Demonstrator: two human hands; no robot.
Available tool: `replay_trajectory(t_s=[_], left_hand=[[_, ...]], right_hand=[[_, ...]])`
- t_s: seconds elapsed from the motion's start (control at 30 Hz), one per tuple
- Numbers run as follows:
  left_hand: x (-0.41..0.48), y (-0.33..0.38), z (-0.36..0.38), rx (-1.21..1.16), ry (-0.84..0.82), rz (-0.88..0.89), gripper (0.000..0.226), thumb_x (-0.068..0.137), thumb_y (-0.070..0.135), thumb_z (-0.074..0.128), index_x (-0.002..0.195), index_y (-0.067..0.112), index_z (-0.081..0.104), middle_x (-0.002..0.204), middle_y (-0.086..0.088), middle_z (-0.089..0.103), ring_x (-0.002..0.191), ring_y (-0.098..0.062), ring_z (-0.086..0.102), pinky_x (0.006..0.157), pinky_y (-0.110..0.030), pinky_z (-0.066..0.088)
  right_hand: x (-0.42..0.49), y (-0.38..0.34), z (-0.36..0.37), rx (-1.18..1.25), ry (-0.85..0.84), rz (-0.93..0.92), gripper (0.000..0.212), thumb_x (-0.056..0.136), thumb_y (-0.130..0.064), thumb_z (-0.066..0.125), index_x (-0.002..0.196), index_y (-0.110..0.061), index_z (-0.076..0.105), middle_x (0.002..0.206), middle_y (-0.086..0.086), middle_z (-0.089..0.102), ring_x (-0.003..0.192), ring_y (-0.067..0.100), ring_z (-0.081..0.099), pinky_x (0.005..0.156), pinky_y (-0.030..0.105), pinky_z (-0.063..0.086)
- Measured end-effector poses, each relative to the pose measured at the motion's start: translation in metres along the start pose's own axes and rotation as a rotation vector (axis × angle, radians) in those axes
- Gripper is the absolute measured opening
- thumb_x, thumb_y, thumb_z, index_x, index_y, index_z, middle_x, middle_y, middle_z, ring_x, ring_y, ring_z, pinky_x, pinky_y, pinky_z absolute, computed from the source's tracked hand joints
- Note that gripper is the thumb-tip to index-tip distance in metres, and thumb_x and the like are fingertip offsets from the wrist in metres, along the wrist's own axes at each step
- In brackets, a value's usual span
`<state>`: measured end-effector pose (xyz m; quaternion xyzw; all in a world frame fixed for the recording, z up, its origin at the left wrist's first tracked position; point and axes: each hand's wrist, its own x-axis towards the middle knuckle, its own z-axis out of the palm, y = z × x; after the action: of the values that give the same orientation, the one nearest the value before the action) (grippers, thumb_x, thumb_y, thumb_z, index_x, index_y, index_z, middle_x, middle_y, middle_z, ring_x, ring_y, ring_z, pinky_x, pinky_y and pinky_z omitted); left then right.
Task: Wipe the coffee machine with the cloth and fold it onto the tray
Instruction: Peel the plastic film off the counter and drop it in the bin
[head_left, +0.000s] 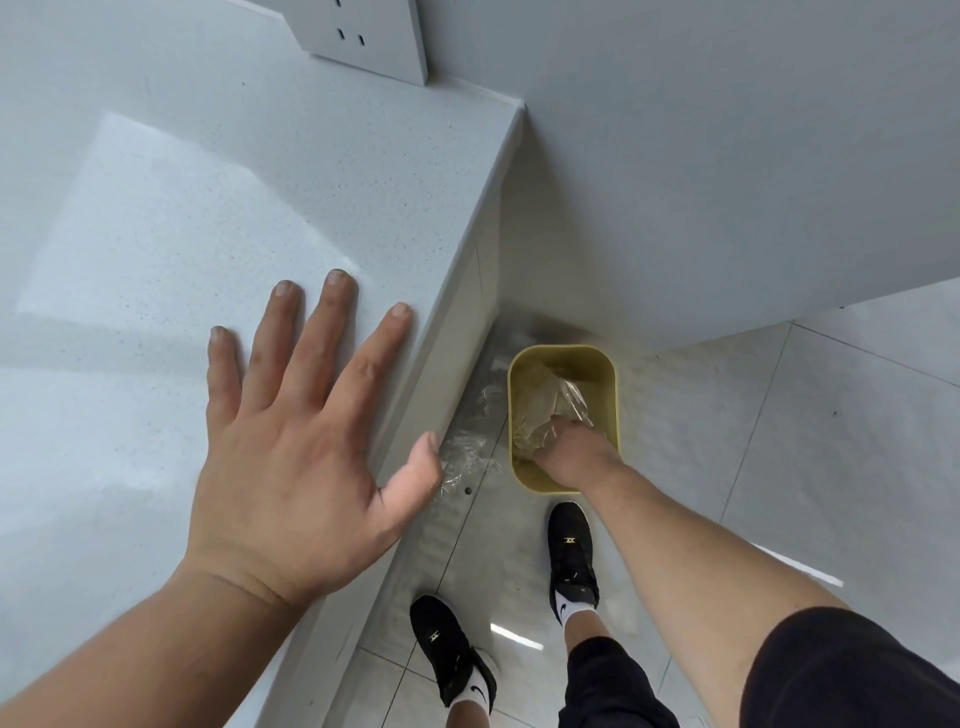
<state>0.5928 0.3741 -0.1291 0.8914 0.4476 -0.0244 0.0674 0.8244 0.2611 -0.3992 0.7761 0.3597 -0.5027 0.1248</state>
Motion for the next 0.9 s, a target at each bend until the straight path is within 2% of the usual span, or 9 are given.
replay_trajectory(t_s=[0.07, 0.27, 0.4, 0.53, 0.67, 0.9], left_hand=[[0.000, 0.000, 0.000, -0.002, 0.001, 0.000, 0.086, 0.090, 0.071, 0.042, 0.165, 0.033, 0.025, 0.175, -0.006, 0.016, 0.161, -0.037, 0.008, 0.124, -0.068, 0.008], [0.000, 0.001, -0.001, -0.004, 0.008, 0.002, 0.086, 0.090, 0.070, 0.043, 0.164, 0.032, 0.027, 0.174, -0.007, 0.017, 0.161, -0.036, 0.008, 0.124, -0.067, 0.009], [-0.001, 0.001, 0.000, -0.006, 0.010, -0.003, 0.085, 0.090, 0.070, 0.043, 0.165, 0.034, 0.024, 0.175, -0.006, 0.015, 0.161, -0.035, 0.007, 0.124, -0.068, 0.009], [0.000, 0.001, 0.002, 0.011, 0.017, -0.004, 0.085, 0.090, 0.071, 0.042, 0.164, 0.035, 0.023, 0.174, -0.006, 0.015, 0.161, -0.036, 0.008, 0.123, -0.069, 0.011], [0.000, 0.001, 0.003, 0.014, 0.019, -0.011, 0.085, 0.090, 0.072, 0.043, 0.163, 0.036, 0.022, 0.174, -0.005, 0.015, 0.160, -0.036, 0.009, 0.123, -0.069, 0.012], [-0.001, 0.004, -0.002, 0.010, -0.020, -0.023, 0.086, 0.089, 0.077, 0.040, 0.163, 0.037, 0.020, 0.174, -0.004, 0.015, 0.161, -0.035, 0.008, 0.123, -0.069, 0.013]], right_hand=[[-0.003, 0.001, 0.000, 0.004, -0.016, -0.015, 0.070, 0.091, -0.058, 0.052, 0.152, -0.024, 0.044, 0.147, 0.011, 0.058, 0.133, 0.038, 0.054, 0.111, 0.050, 0.046], [-0.019, 0.003, -0.008, 0.004, 0.014, -0.015, 0.078, 0.091, -0.059, 0.054, 0.159, -0.025, 0.033, 0.157, 0.010, 0.047, 0.141, 0.038, 0.044, 0.113, 0.049, 0.043], [-0.041, 0.001, -0.022, 0.010, 0.032, -0.048, 0.082, 0.089, -0.056, 0.059, 0.160, -0.025, 0.033, 0.155, 0.012, 0.048, 0.140, 0.037, 0.045, 0.112, 0.046, 0.044], [-0.075, -0.001, -0.041, -0.010, 0.085, -0.084, 0.078, 0.086, -0.056, 0.060, 0.155, -0.025, 0.040, 0.152, 0.010, 0.050, 0.139, 0.036, 0.044, 0.110, 0.045, 0.045], [-0.115, -0.004, -0.058, -0.013, 0.133, -0.126, 0.082, 0.089, -0.056, 0.061, 0.160, -0.027, 0.033, 0.160, 0.007, 0.044, 0.145, 0.033, 0.040, 0.115, 0.045, 0.041], [-0.191, -0.003, -0.082, -0.047, 0.194, -0.171, 0.076, 0.095, -0.051, 0.052, 0.163, -0.032, 0.025, 0.167, -0.002, 0.033, 0.151, 0.027, 0.032, 0.117, 0.045, 0.038]])
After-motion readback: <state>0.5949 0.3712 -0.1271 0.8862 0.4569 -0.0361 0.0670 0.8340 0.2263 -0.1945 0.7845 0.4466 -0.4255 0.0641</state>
